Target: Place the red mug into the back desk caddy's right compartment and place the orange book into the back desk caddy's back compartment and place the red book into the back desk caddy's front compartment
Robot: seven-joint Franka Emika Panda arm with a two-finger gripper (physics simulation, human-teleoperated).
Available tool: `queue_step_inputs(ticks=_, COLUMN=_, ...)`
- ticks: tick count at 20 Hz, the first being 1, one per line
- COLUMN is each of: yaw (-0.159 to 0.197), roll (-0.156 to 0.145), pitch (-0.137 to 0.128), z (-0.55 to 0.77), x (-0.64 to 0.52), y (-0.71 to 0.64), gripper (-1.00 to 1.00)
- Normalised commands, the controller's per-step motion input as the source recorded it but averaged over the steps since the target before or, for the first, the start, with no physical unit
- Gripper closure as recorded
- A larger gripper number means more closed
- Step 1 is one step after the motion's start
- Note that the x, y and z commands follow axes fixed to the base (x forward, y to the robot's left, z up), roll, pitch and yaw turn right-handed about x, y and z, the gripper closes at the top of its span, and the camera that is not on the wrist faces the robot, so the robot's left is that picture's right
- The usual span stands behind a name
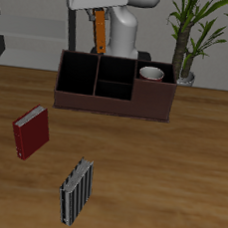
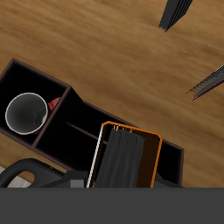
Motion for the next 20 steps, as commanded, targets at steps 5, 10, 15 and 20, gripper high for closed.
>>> queue_step_inputs(ticks=5, yaw=0.155, roll=0.024, pitch=0.005, z=-0.02, x=-0.09, y=0.1, gripper=1.0)
queue_step_inputs(ticks=10, yaw=0.225, roll=0.025, pitch=-0.044, z=0.05, x=-0.03, y=0.16, gripper=1.0)
queue_step_inputs(ticks=15, yaw=0.16, roll=-0.008, pitch=-0.02, z=0.05, x=0.06, y=0.03, gripper=1.0)
queue_step_inputs(ticks=20, yaw=0.205, roll=-0.017, pitch=0.011, z=-0.01, x=0.09, y=-0.03, gripper=1.0)
